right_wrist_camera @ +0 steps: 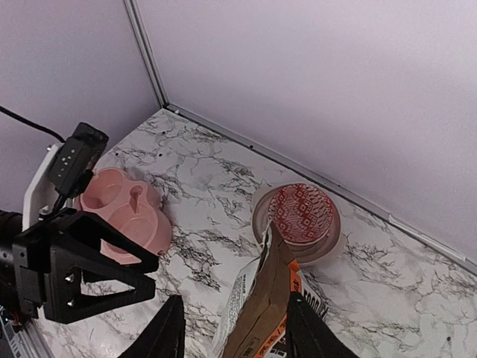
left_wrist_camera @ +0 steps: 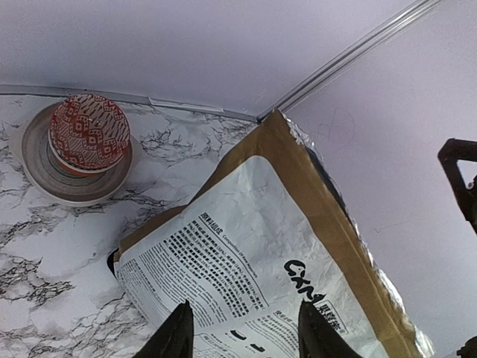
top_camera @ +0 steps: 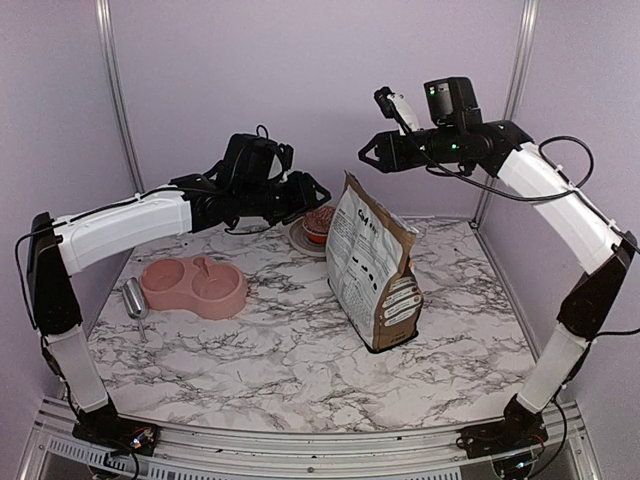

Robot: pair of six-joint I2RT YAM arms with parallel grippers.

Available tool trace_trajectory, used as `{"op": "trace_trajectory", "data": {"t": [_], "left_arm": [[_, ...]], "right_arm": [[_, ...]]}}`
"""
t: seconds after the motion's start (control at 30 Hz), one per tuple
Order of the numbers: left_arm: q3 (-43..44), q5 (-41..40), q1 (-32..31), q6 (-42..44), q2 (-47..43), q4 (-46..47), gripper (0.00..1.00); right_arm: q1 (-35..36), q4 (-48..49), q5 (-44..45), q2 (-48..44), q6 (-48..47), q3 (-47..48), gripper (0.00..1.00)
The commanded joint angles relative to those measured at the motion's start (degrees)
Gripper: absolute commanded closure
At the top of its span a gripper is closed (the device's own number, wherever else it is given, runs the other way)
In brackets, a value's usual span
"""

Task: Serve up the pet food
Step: Adjust the seal on the pet food bag.

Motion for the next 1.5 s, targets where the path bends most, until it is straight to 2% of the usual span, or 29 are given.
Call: {"op": "trace_trajectory", "data": {"t": [0.0,0.2,0.53,0.97,1.3,1.43,1.47], "left_arm": [[0.81,-3.88,-0.21,-5.47,0.85,7.33,0.52],[1.08,-5.29,-0.20,-7.34,2.32,10.69,0.54],[1.81,-4.91,-0.21,-7.75,3.87,12.51,0.54],[2.34,-3.60,-0.21,-7.84,4.91,15.89,0.55],[2.30,-2.89,-0.38,-8.02,5.12,16.55,0.55],[2.66,-2.66,-0.55,-7.93,5.62,18.37,0.55],[2.83,-2.58,-0.63,-7.85,5.77,18.39,0.55]], "right_arm": [[-0.90,-1.57,-0.92,4.67,1.03,5.39,0.58],[-1.08,-1.56,-3.54,9.47,1.17,9.01,0.67],[-2.16,-1.48,-3.04,10.91,1.19,7.79,0.83],[-2.58,-0.70,-3.55,11.37,1.37,4.97,0.86],[-3.18,-0.28,-3.33,9.99,1.52,2.63,0.97],[-3.33,0.41,-4.12,9.49,1.75,1.65,0.96],[-3.26,0.68,-4.94,9.46,1.73,1.64,0.93]]}}
